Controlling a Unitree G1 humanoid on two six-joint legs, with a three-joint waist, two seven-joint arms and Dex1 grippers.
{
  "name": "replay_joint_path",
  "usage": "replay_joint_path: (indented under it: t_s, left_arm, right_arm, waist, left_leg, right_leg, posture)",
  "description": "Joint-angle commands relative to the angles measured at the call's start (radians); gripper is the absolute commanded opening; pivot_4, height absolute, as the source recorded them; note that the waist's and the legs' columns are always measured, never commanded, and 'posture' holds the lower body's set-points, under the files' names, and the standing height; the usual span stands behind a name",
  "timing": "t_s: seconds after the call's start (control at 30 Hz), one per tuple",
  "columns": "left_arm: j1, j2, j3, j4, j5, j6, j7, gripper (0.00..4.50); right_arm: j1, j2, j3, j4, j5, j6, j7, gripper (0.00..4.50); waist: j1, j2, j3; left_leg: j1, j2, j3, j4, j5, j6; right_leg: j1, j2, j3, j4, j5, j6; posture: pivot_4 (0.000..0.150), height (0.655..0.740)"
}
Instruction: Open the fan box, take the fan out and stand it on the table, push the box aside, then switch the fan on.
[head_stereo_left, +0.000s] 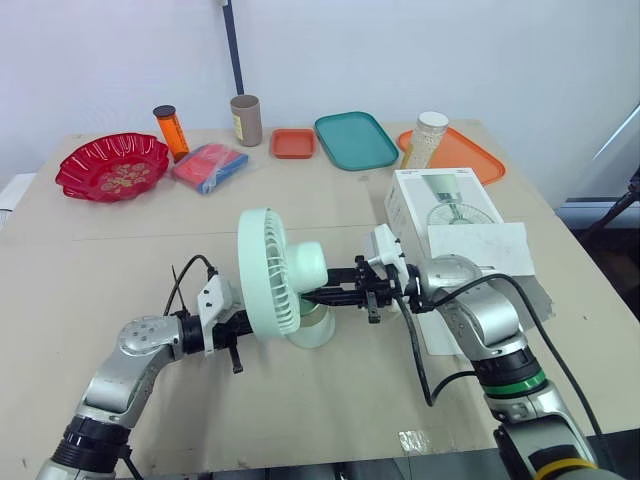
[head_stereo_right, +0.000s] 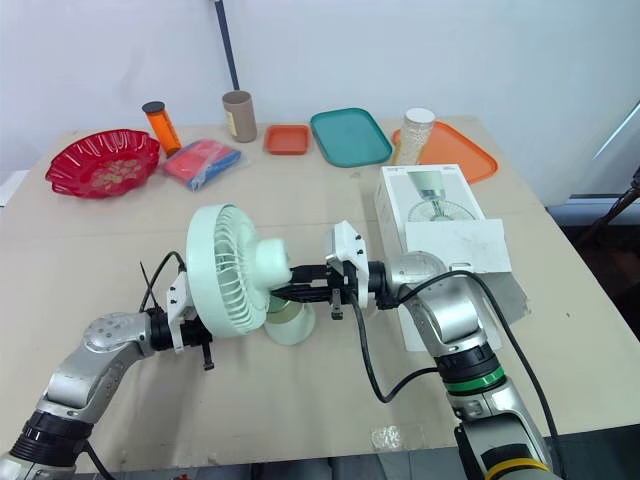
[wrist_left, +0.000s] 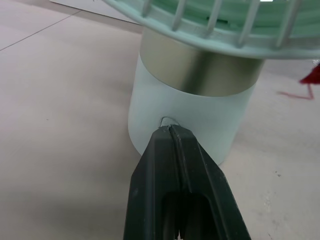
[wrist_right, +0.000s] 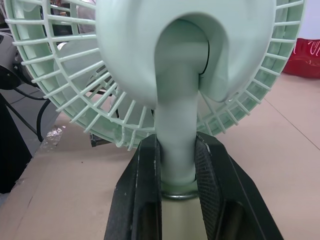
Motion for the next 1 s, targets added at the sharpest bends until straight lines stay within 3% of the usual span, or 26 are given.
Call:
replay_joint_path:
  t_s: [0.03, 1.0]
  left_arm:
    - [-0.016, -0.002, -0.016, -0.034, -0.007, -0.003, -0.017, 0.05]
    - [-0.026, 0.013, 0.004, -0.034, -0.021, 0.018, -0.036, 0.05]
  right_arm:
    - [0.004, 0.013, 0.002, -0.048, 0.017, -0.006, -0.007, 0.38]
    - [0.07, -0.035, 0.0, -0.028, -0.005, -0.036, -0.007, 0.38]
  waist:
    - [0.0, 0.0, 0.0]
    - [-0.001, 0.0, -0.001]
  left_leg:
    - [0.0, 0.0, 0.0, 0.0, 0.0, 0.0]
    - [0.004, 0.0, 0.0, 0.0, -0.001, 0.001]
  right_leg:
    - [0.0, 0.0, 0.0, 0.0, 0.0, 0.0]
    - [0.004, 0.001, 0.0, 0.0, 0.0, 0.0]
  posture:
    - [0.15, 0.74]
    - [0.15, 0.74]
